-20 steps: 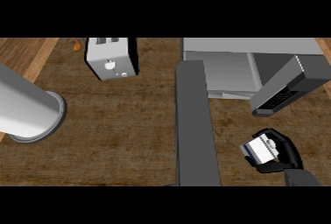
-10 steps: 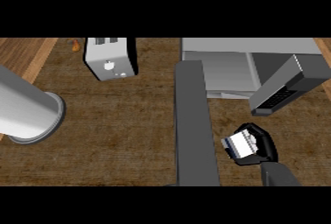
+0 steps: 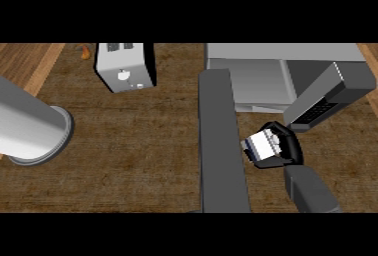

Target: Pick up the milk, place it into the microwave and close the microwave

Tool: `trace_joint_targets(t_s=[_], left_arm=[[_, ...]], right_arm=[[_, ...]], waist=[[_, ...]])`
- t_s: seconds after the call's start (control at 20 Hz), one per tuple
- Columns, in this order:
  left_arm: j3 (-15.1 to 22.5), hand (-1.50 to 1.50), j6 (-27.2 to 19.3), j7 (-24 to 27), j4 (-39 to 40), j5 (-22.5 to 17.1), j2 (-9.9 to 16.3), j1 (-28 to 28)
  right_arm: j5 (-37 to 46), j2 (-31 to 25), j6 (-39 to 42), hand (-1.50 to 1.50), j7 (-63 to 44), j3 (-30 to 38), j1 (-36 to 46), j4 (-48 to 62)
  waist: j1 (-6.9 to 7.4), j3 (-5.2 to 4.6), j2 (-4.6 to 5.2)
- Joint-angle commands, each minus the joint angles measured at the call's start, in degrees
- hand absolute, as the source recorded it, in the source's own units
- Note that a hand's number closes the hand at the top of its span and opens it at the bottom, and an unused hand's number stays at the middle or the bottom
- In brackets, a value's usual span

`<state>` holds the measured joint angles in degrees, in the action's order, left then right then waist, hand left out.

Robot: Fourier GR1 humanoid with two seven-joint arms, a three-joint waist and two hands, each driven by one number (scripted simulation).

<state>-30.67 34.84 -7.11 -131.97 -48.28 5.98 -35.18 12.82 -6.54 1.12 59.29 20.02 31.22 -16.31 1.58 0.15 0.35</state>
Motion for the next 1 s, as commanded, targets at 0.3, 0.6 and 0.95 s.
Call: trace_joint_targets(t_s=[0.3,0.6,0.95], left_arm=[[0.1,-1.50,0.9,-0.6,2.0,4.5,-2.0,4.3],[-1.8,-1.50,-0.1,-2.7,0.8,-1.1,1.8,4.3],[-0.7,-1.50,1.7,-2.3,2.0,-0.9,2.3,7.1]], right_arm=[[0.2,-1.1,-5.8,1.50,-5.8,0.8,13.0,3.3],[-0.2,-6.3,-5.4,1.50,-10.9,2.2,18.9,6.3],[1.6,-9.4,-6.8,1.50,-14.4,1.3,22.7,8.2]], waist=[[0.40,-0.04,0.34],[2.01,0.06,0.96],[3.65,0.09,1.62]])
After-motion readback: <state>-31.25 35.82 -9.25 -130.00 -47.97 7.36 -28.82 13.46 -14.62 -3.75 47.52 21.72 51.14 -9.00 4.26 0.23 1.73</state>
